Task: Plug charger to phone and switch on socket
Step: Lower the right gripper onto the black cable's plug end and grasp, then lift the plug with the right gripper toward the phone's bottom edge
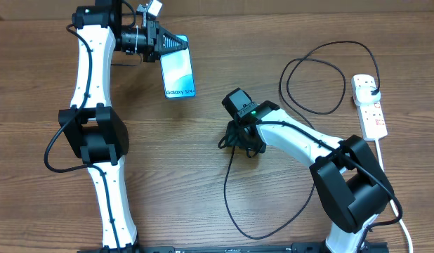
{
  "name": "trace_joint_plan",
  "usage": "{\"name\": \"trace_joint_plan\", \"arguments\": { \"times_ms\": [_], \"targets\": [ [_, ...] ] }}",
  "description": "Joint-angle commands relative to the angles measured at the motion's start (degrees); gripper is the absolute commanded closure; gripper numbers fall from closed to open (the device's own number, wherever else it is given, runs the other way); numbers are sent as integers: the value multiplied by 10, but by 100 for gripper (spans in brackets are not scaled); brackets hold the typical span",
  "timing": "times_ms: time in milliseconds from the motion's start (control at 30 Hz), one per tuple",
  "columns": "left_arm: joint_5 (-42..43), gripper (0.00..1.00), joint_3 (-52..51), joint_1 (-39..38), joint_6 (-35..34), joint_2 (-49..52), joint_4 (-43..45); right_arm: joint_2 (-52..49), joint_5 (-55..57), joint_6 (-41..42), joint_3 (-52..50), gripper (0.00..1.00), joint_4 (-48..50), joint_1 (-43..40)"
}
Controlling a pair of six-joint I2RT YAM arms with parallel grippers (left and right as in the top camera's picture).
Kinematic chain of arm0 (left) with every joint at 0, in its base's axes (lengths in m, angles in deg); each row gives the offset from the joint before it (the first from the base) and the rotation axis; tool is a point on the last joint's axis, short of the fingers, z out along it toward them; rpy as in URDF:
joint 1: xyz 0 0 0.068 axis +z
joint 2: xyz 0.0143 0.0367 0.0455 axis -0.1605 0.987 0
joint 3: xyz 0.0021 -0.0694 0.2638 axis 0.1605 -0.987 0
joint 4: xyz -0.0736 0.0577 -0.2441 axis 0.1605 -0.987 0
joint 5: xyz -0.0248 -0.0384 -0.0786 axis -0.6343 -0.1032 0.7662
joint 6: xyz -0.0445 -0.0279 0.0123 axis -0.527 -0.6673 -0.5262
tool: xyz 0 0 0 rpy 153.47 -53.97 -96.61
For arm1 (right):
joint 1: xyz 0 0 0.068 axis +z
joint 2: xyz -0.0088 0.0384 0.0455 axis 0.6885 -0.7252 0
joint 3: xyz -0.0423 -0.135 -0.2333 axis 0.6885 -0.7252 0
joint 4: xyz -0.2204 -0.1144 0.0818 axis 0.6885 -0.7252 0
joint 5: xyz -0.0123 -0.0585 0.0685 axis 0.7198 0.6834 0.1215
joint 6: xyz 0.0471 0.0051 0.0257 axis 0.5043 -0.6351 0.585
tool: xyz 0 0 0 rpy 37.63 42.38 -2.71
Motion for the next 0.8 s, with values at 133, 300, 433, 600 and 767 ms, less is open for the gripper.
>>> {"name": "trace_joint_plan", "arguments": {
  "times_ms": [133,300,433,600,767],
  "targets": [
    [32,96,15,-3,11,-1,-2,-48,12,0,63,38,-38,0],
    [32,96,15,-3,11,-1,-2,-76,16,0,96,43,-68,4],
    [32,96,15,-3,11,-1,-2,-78,16,2,99,51,-70,5],
    [32,96,15,-3,11,-1,-2,-78,16,3,99,75,-71,5],
    [32,96,15,-3,11,-1,-2,-78,16,5,99,81,-73,5]
  ]
}}
